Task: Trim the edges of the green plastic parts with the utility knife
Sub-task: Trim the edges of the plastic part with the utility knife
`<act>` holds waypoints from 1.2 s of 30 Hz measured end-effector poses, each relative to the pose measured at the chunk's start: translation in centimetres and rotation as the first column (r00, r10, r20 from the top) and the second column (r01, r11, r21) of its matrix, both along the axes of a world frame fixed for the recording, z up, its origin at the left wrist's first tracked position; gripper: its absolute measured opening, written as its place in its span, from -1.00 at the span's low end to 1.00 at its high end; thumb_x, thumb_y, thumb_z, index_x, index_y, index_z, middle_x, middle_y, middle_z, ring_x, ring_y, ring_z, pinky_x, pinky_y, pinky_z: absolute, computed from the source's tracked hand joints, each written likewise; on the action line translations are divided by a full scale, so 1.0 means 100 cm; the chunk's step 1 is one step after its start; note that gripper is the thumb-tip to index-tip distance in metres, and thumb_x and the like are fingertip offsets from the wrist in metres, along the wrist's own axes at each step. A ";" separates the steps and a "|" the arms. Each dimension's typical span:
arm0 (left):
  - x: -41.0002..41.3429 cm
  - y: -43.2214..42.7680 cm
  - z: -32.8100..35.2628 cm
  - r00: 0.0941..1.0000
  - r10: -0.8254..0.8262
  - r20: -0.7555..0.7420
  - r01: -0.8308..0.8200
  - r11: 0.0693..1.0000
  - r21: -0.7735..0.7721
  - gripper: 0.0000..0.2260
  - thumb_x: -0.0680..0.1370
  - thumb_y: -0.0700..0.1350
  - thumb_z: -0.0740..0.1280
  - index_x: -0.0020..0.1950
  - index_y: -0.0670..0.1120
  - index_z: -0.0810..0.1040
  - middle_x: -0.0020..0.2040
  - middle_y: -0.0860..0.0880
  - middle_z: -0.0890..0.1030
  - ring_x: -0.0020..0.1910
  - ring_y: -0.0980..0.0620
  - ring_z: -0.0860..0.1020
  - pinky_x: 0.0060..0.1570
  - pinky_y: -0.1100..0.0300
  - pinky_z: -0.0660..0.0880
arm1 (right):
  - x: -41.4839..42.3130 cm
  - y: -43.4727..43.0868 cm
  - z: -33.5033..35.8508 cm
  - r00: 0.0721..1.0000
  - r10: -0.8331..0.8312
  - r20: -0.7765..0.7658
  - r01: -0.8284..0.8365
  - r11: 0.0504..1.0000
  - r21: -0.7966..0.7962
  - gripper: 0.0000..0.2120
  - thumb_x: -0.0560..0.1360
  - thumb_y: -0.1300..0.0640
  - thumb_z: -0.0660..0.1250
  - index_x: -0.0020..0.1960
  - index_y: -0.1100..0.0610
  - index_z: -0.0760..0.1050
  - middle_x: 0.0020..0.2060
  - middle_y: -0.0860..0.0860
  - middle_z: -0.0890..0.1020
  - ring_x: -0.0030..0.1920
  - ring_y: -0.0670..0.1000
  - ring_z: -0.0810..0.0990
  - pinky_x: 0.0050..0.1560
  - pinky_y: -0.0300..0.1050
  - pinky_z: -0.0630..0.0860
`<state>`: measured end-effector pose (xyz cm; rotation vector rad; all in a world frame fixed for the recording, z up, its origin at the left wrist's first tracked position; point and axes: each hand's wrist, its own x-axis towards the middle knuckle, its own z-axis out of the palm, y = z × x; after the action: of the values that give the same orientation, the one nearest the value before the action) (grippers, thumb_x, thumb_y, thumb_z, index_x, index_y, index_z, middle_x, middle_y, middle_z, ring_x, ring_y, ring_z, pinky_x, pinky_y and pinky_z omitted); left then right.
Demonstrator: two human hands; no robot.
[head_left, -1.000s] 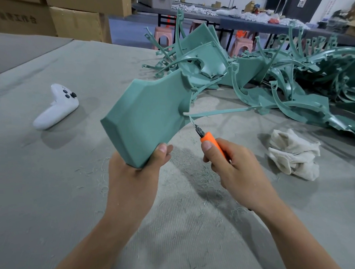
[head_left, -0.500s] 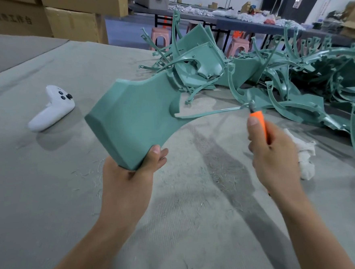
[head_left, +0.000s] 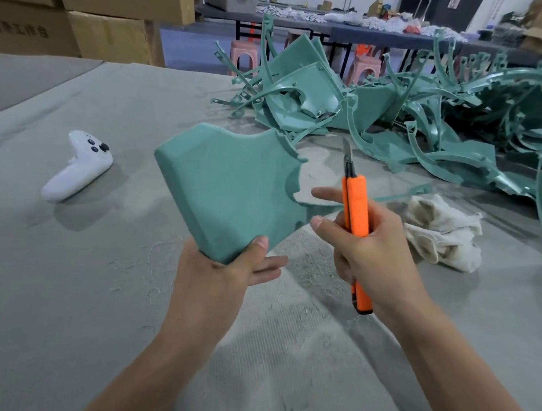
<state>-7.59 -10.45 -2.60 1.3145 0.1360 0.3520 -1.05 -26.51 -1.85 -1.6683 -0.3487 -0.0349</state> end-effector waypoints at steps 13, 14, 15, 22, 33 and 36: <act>-0.002 -0.001 0.000 0.996 -0.091 -0.010 0.091 0.996 -0.018 -0.80 0.54 -0.31 0.34 0.03 -0.02 0.58 -0.12 -0.01 0.72 -0.24 -0.13 0.70 -0.29 0.18 0.61 | 0.000 0.002 -0.003 0.997 -0.028 -0.074 0.037 0.991 0.128 -0.91 0.52 0.30 0.41 -0.10 0.13 0.61 -0.56 -0.02 0.37 -0.63 -0.01 0.21 -0.58 -0.24 0.20; -0.002 -0.001 0.000 0.995 -0.096 -0.014 0.095 0.995 -0.012 -0.79 0.54 -0.31 0.34 0.03 -0.02 0.58 -0.11 -0.01 0.72 -0.23 -0.13 0.70 -0.28 0.17 0.62 | 0.000 0.002 -0.003 0.997 -0.038 -0.072 0.047 0.991 0.128 -0.91 0.53 0.29 0.40 -0.11 0.14 0.60 -0.56 -0.01 0.36 -0.63 -0.02 0.22 -0.58 -0.24 0.20; -0.003 -0.002 -0.001 0.995 -0.097 -0.018 0.097 0.995 -0.009 -0.79 0.54 -0.31 0.34 0.04 -0.01 0.57 -0.11 -0.01 0.72 -0.23 -0.13 0.70 -0.27 0.16 0.62 | 0.001 0.003 -0.003 0.996 -0.046 -0.070 0.055 0.991 0.123 -0.91 0.53 0.29 0.40 -0.12 0.15 0.60 -0.56 -0.01 0.36 -0.64 -0.03 0.22 -0.58 -0.24 0.20; -0.003 -0.001 -0.001 0.994 -0.106 -0.017 0.106 0.994 -0.035 -0.80 0.54 -0.30 0.33 0.07 -0.03 0.57 -0.08 -0.02 0.72 -0.22 -0.15 0.70 -0.26 0.14 0.63 | 0.000 0.004 -0.003 0.998 -0.056 -0.010 0.056 0.990 0.130 -0.83 0.55 0.29 0.38 -0.18 0.09 0.57 -0.59 -0.06 0.38 -0.63 -0.07 0.25 -0.59 -0.24 0.21; 0.006 0.021 -0.001 0.986 -0.135 -0.100 0.060 0.839 -0.540 -0.62 0.35 -0.25 0.37 0.17 -0.24 0.52 -0.04 -0.24 0.69 -0.13 -0.26 0.68 -0.32 0.15 0.62 | 0.013 -0.011 -0.007 0.925 -0.328 0.192 0.345 0.936 -0.064 -0.85 0.53 -0.08 0.41 -0.16 -0.06 0.54 -0.48 -0.02 0.41 -0.48 0.04 0.36 -0.42 -0.05 0.38; 0.007 0.022 -0.003 0.979 -0.167 -0.115 0.077 0.831 -0.551 -0.64 0.34 -0.26 0.37 0.13 -0.24 0.54 -0.05 -0.24 0.69 -0.14 -0.26 0.68 -0.34 0.15 0.61 | 0.013 -0.008 -0.009 0.910 -0.339 0.237 0.371 0.923 -0.106 -0.95 0.51 -0.05 0.44 -0.06 -0.14 0.58 -0.48 -0.07 0.47 -0.47 0.05 0.43 -0.37 -0.02 0.46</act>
<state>-6.92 -8.23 -2.85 0.7739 0.2649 0.0807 0.24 -27.33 -2.76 -1.8642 -0.2064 -0.4764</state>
